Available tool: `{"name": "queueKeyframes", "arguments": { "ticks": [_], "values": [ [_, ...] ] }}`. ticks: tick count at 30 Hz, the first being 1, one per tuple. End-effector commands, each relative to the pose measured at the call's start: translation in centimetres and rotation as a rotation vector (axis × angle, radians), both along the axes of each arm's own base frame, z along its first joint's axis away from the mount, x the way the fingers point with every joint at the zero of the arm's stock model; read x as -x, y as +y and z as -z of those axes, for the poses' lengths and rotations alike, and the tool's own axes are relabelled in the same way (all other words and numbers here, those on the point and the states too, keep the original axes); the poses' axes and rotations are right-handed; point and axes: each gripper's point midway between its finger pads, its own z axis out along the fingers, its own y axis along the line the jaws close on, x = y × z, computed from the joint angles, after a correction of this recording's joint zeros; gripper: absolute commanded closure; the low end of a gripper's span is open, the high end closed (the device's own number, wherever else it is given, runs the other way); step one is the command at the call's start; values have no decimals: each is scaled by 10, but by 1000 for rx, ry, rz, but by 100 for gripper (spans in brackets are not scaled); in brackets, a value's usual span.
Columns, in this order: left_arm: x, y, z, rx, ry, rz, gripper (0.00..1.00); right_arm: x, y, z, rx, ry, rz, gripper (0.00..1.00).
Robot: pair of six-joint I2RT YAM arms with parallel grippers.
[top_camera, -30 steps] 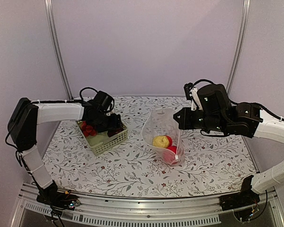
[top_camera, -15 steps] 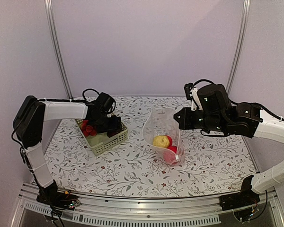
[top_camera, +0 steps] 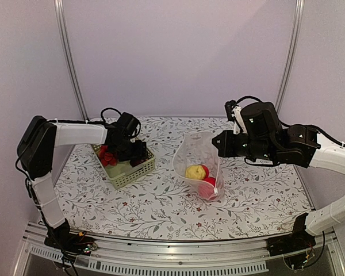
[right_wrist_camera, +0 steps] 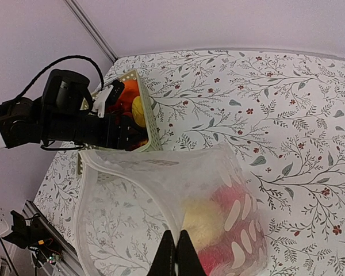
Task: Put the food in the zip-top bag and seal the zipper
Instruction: Pick up the fake fruit from the bin, then place the fake fruit in the zipper food storage bag.
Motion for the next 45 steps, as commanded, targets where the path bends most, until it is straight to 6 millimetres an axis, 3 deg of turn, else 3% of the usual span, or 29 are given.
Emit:
{"name": "queueKeyframes", "arguments": {
  "ticks": [1,9,18,23,26,30,38,41,45],
  "values": [
    [4,13,-5,-27,5,-13,23,3,-5,-2,6,-10,9,100],
    [7,21,-57,4,-110,-23,24,3,-5,-2,1,-6,10,100],
    [33,23,-111,87,-229,64,24,2,-1,-3,3,-7,0,100],
    [52,23,-167,151,-344,131,24,2,4,-7,-2,-12,-15,100],
    [70,12,-199,214,-393,219,23,1,8,-7,-5,-12,-22,100],
    [96,-18,-225,304,-411,346,23,-1,17,-4,-10,-6,-39,100],
    [164,-104,-296,558,-513,666,22,-1,24,-1,-13,6,-54,100],
    [181,-133,-304,605,-507,751,22,0,24,-2,-21,8,-58,100],
    [190,-162,-298,626,-482,805,22,0,25,-1,-25,13,-62,100]
  ]
}}
